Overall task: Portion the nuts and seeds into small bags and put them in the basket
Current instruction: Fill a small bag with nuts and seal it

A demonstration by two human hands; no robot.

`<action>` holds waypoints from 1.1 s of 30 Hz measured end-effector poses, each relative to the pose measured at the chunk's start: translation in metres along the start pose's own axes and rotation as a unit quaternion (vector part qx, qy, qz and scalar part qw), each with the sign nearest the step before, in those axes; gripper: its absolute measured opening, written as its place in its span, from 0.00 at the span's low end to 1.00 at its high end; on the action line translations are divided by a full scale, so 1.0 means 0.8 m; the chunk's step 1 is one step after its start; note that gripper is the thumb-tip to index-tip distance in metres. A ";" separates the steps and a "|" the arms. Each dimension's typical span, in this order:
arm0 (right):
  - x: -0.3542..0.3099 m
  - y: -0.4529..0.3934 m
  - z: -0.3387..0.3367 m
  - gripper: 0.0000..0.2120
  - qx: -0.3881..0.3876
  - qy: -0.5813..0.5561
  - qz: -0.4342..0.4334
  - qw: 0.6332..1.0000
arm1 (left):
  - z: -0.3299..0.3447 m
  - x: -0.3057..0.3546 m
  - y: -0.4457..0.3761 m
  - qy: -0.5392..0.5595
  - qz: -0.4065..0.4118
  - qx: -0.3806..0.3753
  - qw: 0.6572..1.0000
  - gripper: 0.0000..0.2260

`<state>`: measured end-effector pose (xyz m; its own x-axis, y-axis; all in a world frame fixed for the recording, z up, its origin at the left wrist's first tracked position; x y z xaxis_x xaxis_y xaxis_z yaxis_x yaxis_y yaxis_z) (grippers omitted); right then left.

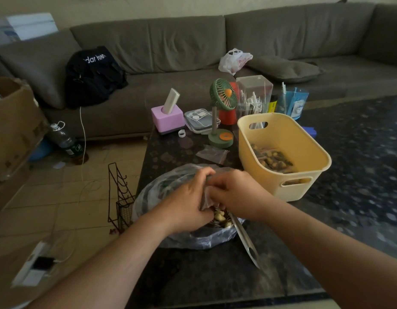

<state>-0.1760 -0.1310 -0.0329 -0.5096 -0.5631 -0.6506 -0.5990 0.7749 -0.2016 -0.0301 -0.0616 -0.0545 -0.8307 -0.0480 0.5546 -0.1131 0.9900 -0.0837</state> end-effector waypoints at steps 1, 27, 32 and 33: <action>0.000 -0.001 -0.003 0.07 0.022 0.009 -0.011 1.000 | 0.000 -0.001 -0.002 0.006 -0.006 0.001 1.000 0.36; 0.070 0.022 0.015 0.23 -0.146 0.219 -0.119 0.957 | -0.017 -0.059 -0.004 0.169 -0.167 0.056 0.970 0.21; 0.075 0.024 0.017 0.17 -0.131 0.200 -0.142 0.961 | -0.020 -0.059 -0.009 0.212 -0.162 0.107 0.958 0.24; 0.071 0.024 0.017 0.17 -0.126 0.198 -0.143 0.961 | -0.018 -0.061 -0.010 0.206 -0.166 0.108 0.958 0.27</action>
<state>-0.2080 -0.1446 -0.0835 -0.4679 -0.8464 -0.2544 -0.8545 0.5068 -0.1145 0.0192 -0.0651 -0.0689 -0.4480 -0.2561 0.8566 -0.4811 0.8766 0.0105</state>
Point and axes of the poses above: each hand's wrist, its own y-axis away from the middle knuckle, its own z-axis out of the palm, x = y × z, the point moved 3 cm from there along -y, towards the middle knuckle, and after that the axes turned 13 degrees about x, right-handed, at the moved point
